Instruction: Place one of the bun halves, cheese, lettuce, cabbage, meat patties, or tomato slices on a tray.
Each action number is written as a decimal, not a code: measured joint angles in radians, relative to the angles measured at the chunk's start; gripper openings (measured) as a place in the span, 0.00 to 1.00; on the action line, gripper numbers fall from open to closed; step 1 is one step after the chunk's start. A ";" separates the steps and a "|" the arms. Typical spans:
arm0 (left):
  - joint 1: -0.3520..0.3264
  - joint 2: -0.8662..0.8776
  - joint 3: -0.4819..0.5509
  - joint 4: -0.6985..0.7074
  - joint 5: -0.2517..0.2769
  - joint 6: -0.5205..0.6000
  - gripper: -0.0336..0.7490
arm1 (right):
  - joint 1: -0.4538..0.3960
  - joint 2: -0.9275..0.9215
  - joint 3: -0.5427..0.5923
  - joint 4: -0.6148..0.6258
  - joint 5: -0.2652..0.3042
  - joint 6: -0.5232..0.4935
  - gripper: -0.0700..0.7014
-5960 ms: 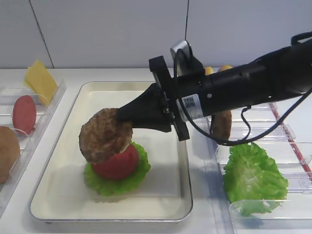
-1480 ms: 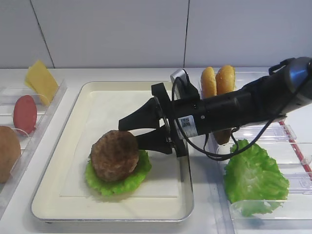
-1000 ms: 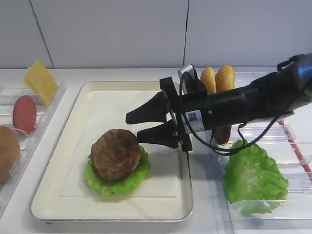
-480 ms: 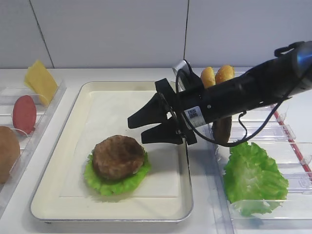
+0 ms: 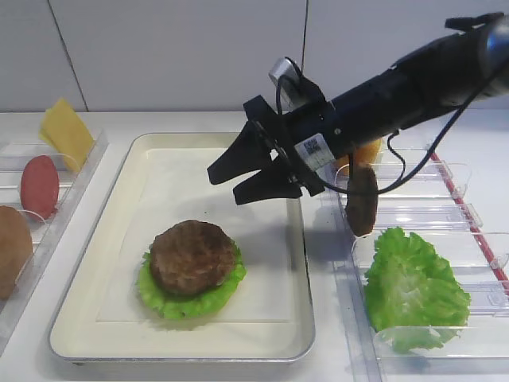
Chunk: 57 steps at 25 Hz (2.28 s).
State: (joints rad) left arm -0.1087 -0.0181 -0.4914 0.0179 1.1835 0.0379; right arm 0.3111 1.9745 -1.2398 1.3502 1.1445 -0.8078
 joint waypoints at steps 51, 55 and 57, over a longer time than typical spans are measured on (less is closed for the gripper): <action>0.000 0.000 0.000 0.000 0.000 0.000 0.63 | 0.000 -0.819 0.038 -1.188 0.101 0.684 0.63; 0.000 0.000 0.000 0.000 0.000 0.000 0.63 | 0.000 -0.965 0.158 -1.258 0.025 0.714 0.63; 0.000 0.000 0.000 0.000 0.000 0.000 0.63 | 0.000 -1.038 0.205 -1.300 0.001 0.714 0.63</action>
State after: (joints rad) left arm -0.1087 -0.0181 -0.4914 0.0179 1.1835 0.0379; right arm 0.3111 0.9368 -1.0346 0.0506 1.1454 -0.0941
